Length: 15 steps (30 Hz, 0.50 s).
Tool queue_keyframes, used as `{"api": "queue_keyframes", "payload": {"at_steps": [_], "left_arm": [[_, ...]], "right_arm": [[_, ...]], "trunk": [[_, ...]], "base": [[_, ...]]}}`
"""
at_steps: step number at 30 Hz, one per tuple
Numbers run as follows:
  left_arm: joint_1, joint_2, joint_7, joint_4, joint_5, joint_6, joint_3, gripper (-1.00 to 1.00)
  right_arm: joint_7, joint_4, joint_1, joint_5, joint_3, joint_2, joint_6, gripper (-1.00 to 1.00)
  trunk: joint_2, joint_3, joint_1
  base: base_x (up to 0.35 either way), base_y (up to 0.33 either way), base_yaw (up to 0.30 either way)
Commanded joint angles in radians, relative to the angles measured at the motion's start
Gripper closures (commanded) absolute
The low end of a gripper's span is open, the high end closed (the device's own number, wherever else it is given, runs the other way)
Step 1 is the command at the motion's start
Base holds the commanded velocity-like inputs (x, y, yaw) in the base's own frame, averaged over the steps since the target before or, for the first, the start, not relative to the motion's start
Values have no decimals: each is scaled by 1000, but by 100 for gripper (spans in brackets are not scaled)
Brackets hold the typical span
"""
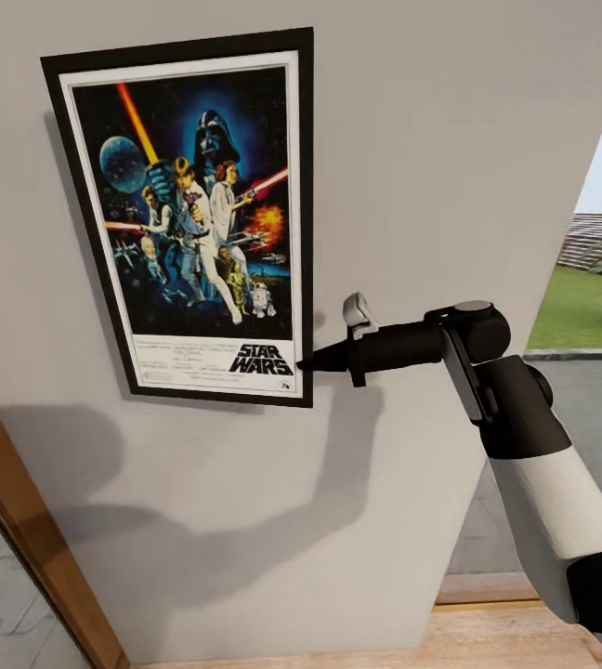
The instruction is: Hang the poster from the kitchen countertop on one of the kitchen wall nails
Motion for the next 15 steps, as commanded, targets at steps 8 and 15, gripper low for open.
{"api": "queue_keyframes", "payload": {"at_steps": [8, 15], "left_arm": [[0, -1, -7, -1, -3, -1, 5, -100], [0, -1, -7, -1, -3, -1, 5, -100]], "right_arm": [[0, 0, -1, -9, 1, -1, 13, 100], [0, 0, -1, -8, 2, -1, 13, 100]], "trunk": [[-2, -1, 1], [-2, -1, 1]], "base": [[0, 0, 0], [1, 0, 0]]}}
